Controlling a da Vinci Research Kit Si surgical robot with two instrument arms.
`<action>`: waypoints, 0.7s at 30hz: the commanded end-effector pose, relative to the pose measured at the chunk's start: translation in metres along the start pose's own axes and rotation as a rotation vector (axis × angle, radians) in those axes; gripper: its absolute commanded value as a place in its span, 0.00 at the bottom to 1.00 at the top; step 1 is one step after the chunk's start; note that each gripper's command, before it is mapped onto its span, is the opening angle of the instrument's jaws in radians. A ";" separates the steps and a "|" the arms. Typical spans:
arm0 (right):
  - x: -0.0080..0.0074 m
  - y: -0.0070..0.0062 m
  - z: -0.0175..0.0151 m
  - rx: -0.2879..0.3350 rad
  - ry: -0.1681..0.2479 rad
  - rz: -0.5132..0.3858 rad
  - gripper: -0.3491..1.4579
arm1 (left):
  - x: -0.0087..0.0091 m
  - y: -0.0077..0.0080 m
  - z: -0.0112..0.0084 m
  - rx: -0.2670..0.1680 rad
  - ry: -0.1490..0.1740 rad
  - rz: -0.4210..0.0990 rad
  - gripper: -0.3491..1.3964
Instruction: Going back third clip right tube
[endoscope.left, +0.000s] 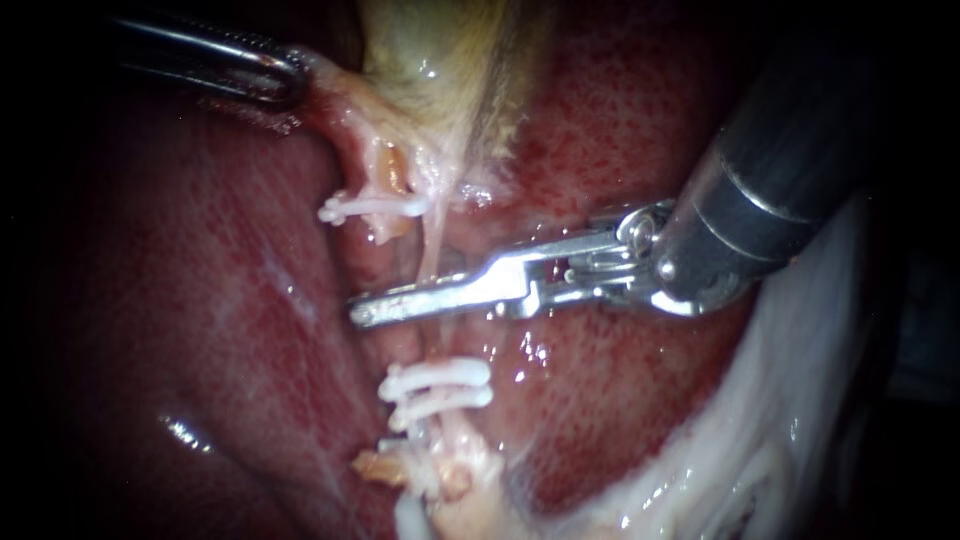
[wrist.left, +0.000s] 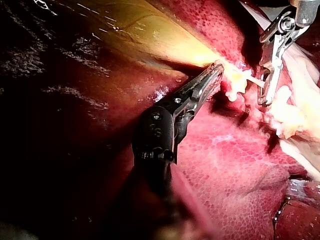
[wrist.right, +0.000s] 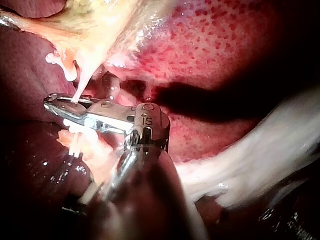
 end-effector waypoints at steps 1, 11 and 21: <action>-0.0002 0.0002 0.0000 -0.001 0.000 -0.059 0.10 | 0.0000 0.0000 0.0000 -0.001 0.000 0.000 0.00; -0.0004 0.0005 -0.0005 -0.226 -0.018 -0.469 0.47 | -0.0001 -0.0001 -0.0001 -0.002 0.000 0.001 0.00; -0.0025 -0.0012 -0.0050 -0.299 -0.075 -0.771 0.47 | -0.0002 -0.0003 -0.0002 -0.002 0.000 0.001 0.00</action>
